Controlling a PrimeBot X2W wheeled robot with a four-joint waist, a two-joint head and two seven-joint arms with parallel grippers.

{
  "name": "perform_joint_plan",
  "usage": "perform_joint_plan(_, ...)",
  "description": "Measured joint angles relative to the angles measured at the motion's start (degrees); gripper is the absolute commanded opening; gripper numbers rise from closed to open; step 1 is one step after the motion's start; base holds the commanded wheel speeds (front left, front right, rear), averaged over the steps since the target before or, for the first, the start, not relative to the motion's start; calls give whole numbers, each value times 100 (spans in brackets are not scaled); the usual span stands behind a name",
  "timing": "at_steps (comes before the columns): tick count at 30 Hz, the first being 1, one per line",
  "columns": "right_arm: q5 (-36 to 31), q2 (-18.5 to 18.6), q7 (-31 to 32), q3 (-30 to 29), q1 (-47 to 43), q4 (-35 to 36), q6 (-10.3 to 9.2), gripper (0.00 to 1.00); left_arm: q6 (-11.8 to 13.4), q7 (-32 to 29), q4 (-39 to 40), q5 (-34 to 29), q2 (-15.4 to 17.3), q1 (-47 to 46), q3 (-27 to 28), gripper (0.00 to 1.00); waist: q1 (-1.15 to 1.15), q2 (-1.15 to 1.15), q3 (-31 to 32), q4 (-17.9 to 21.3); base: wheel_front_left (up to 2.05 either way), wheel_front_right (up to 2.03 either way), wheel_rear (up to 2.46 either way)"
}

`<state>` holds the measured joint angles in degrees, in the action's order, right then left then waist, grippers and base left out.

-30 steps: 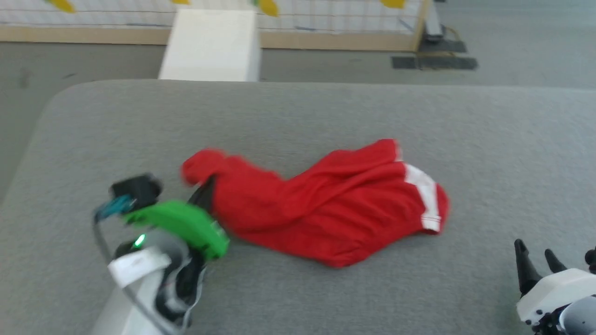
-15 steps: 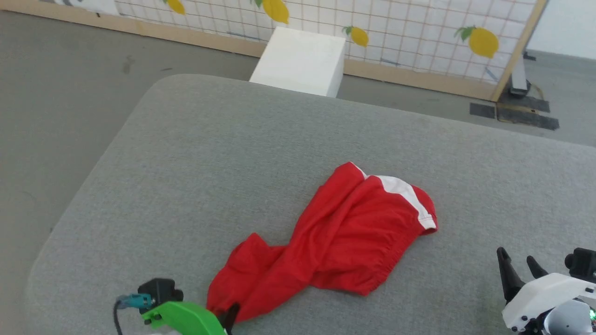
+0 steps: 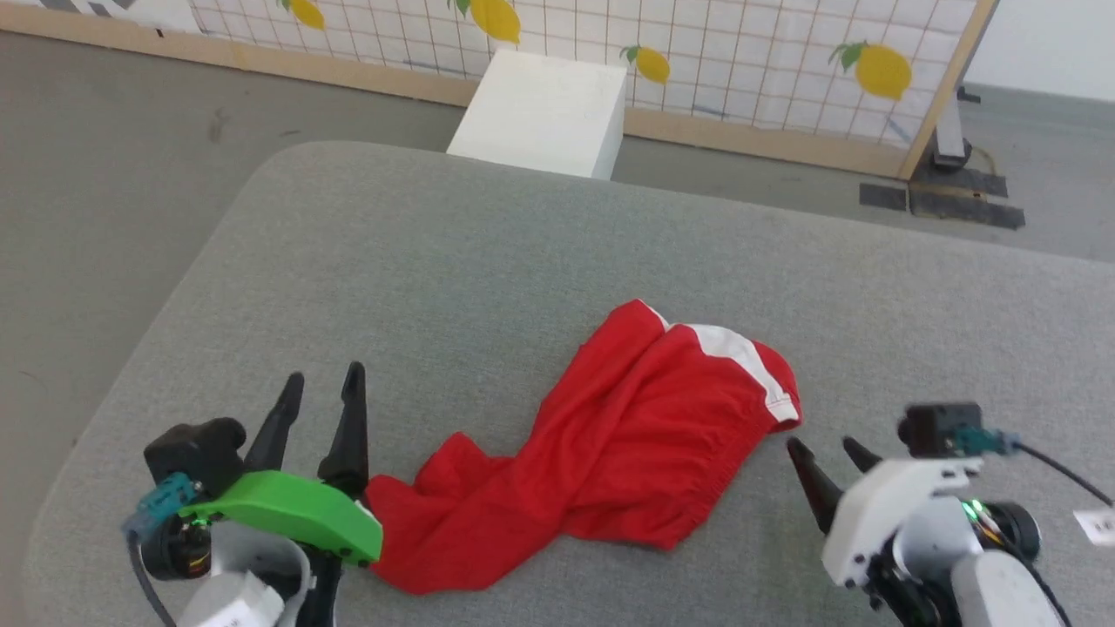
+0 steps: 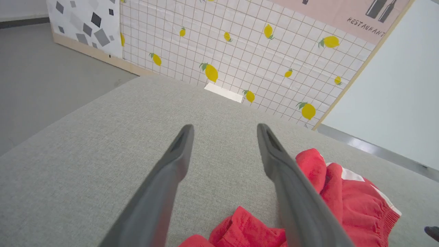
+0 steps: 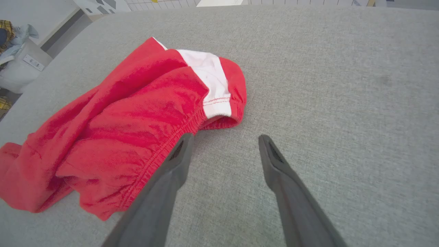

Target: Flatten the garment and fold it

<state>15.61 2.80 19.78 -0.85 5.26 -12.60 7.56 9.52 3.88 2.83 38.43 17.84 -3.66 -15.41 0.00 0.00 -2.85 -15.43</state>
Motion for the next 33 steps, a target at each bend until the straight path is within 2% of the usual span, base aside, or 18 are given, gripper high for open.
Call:
perform_joint_plan(5, -67, 0, 316, 331, 591, -330, 0, 100, -38, 680, -278, -442, -98, -109, -130, 100, 0, 0, -189, 60, 0, 0, 0)
perform_joint_plan(8, -153, 2, 520, 520, 796, -558, 0, 100, -65, 793, -404, -467, -185, -134, -180, 100, 0, 0, -302, 55, 0, 0, 0)
perform_joint_plan(15, -196, 0, 371, 802, 1156, -791, 0, 100, -97, 934, -541, -469, -258, -206, -160, 100, 0, 0, -549, -12, 0, 0, 0)
perform_joint_plan(16, -196, 0, 336, 812, 1201, -822, 0, 88, -97, 939, -547, -475, -282, -225, -159, 100, 0, 0, -584, -20, 0, 0, 0)
perform_joint_plan(17, -197, 0, 313, 822, 1244, -846, 0, 20, -97, 940, -552, -476, -298, -235, -160, 100, 0, 0, -616, -24, 0, 0, 0)
perform_joint_plan(18, -198, 0, 272, 831, 1271, -851, 0, 0, -100, 942, -558, -476, -305, -240, -157, 100, 0, 0, -642, -26, 0, 0, 0)
perform_joint_plan(22, -165, 1, 177, 871, 1350, -818, 0, 0, -142, 989, -595, -478, -314, -283, -134, 100, 0, 0, -705, 24, 0, 0, 0)
perform_joint_plan(26, -13, 0, 193, 781, 1238, -453, 0, 0, -168, 1009, -609, -512, -349, -335, -135, 100, 0, 0, -681, 129, 0, 0, 0)
perform_joint_plan(29, 11, -10, 485, 468, 818, 21, 0, 0, -174, 1022, -612, -512, -357, -339, -130, 100, 0, 0, -635, 220, 0, 0, 0)
perform_joint_plan(33, -42, -5, 1161, -275, 72, 872, 0, 0, -192, 1034, -611, -512, -359, -338, -144, 100, 0, 0, -568, 368, 0, 0, 0)
